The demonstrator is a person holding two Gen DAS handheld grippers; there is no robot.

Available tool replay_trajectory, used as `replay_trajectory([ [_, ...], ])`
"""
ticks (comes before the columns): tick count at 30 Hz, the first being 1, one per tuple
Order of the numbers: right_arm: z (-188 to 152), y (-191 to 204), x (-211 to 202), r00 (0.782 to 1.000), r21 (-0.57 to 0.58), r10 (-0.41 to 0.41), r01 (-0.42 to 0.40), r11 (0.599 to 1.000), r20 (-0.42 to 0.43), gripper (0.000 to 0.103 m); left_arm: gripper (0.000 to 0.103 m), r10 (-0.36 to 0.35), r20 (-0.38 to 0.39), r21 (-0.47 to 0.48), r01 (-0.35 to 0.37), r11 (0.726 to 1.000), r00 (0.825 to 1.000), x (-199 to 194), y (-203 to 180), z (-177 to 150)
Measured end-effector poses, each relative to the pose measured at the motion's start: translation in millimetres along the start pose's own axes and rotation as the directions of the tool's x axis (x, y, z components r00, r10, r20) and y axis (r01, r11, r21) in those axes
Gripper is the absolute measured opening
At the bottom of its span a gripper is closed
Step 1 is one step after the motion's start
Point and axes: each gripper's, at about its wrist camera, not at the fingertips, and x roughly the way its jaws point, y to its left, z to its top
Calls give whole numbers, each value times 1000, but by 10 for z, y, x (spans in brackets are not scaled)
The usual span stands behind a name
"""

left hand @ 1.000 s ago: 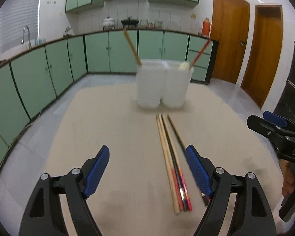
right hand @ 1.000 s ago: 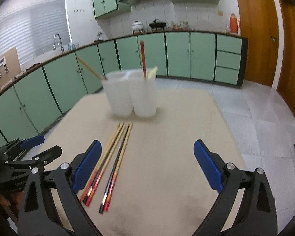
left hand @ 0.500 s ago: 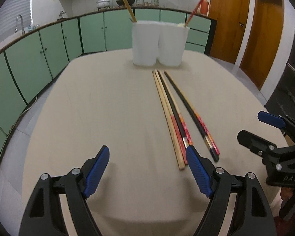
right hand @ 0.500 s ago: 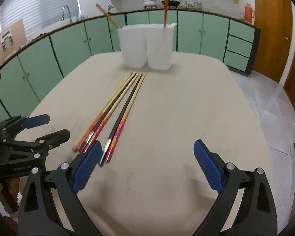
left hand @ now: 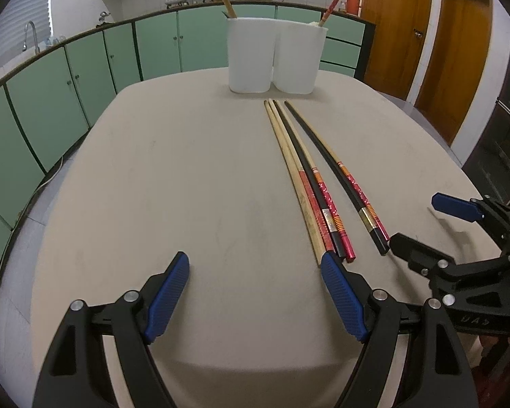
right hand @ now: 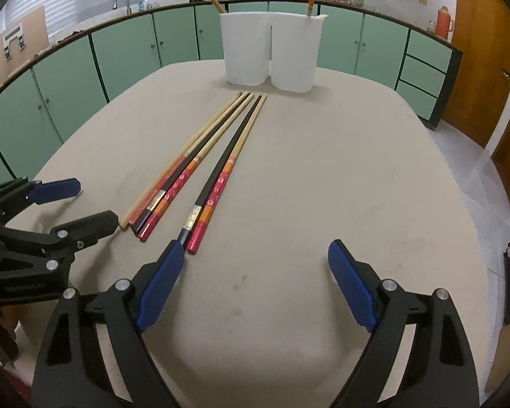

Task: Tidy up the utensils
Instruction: 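Move both open tools back over the remaining chopsticks, then close the right tool on a red-orange chopstick while the left tool grips a wooden chopstick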

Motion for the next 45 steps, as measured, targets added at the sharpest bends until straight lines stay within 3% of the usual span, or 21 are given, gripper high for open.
replay_trajectory([
  [8,27,56,61,1000,-16,-15,15,1000,-3,79,78,-5,-2,-7,5,1000,1000,-5,20,12],
  [17,39,41,44,1000,1,-3,3,1000,-3,54,78,-29,1,14,29,999,1000,-16,-66,11],
  [20,46,81,57,1000,-16,0,0,1000,5,40,78,-28,-6,21,28,999,1000,12,-102,7],
  [22,65,70,65,1000,-21,0,0,1000,7,25,78,-21,-13,22,21,1000,1000,34,-109,4],
  [24,71,26,61,1000,-12,3,-3,1000,4,20,78,-11,-16,25,11,1000,1000,47,-112,6],
  [40,33,-91,50,1000,39,26,-26,999,7,22,77,17,-15,3,-17,1000,1000,54,-55,24],
  [45,28,-89,61,999,46,29,-30,998,22,19,56,11,8,13,-11,1000,1000,64,-99,33],
])
